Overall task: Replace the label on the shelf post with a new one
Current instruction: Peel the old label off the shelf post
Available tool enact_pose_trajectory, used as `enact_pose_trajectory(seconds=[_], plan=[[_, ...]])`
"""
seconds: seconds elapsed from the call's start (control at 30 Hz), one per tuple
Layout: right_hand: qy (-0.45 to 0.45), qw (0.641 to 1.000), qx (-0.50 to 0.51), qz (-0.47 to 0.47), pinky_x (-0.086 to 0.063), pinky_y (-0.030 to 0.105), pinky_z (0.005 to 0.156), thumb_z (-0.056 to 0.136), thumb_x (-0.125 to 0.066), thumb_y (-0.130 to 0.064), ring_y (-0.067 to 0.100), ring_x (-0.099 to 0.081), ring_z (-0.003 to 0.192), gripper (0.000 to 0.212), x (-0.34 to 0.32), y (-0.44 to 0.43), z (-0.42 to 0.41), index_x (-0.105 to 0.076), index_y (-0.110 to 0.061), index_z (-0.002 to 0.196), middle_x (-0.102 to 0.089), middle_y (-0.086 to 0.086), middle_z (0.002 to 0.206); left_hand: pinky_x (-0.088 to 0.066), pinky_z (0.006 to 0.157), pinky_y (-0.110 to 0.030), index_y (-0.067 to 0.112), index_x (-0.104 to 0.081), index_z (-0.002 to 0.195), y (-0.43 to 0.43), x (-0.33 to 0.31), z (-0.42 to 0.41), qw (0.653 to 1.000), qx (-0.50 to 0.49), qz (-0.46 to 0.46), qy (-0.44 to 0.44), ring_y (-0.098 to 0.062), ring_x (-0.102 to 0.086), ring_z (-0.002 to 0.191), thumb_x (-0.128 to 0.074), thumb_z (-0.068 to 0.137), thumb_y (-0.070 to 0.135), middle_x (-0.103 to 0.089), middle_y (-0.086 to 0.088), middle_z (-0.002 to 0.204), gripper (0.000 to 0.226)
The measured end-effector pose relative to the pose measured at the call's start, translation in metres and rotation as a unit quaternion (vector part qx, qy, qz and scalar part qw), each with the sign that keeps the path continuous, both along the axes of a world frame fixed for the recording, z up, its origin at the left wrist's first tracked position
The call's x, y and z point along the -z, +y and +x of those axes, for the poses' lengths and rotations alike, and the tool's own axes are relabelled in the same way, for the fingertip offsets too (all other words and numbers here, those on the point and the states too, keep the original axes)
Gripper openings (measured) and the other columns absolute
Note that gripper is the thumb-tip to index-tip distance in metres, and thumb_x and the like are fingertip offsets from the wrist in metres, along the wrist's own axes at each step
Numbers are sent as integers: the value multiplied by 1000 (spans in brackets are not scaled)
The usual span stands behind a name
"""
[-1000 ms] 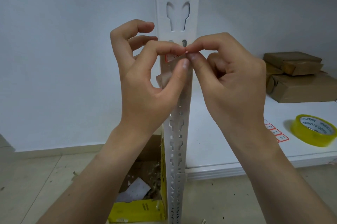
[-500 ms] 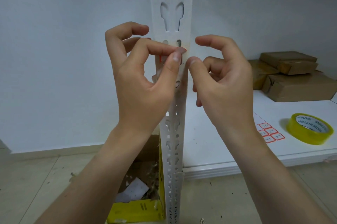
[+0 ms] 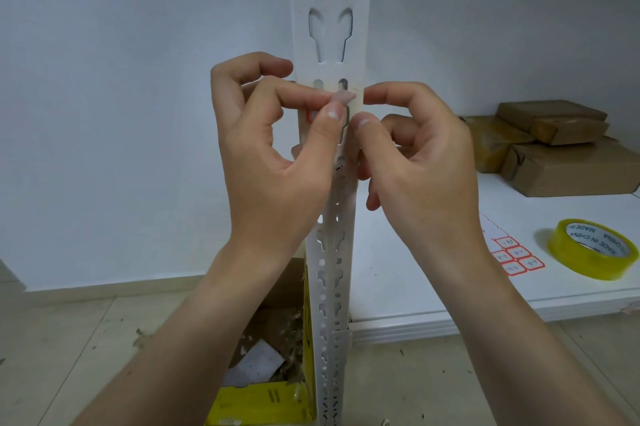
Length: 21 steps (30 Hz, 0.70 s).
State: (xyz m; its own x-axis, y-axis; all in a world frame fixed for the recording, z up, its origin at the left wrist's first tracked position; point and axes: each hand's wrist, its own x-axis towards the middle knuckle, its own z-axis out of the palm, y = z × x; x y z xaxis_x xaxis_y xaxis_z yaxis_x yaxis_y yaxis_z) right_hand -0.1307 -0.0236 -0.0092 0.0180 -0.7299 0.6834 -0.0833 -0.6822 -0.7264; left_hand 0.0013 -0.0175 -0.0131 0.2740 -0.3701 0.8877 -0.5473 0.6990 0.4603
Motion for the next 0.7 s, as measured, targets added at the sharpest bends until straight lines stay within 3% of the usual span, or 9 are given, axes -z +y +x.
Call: enact_pose_trajectory(seconds=[0.7], plan=[[4,1000,-2,-1,-51,29,48,100,-64,-20,17,-61,51,14,1,-2,0,-65,-20,114,-64,11,62,-57,87,-50,15,-62,88,-2,3,-1,1000,10,8,1,-29,-59,116,-71,93,14,-46,-4,117,10]])
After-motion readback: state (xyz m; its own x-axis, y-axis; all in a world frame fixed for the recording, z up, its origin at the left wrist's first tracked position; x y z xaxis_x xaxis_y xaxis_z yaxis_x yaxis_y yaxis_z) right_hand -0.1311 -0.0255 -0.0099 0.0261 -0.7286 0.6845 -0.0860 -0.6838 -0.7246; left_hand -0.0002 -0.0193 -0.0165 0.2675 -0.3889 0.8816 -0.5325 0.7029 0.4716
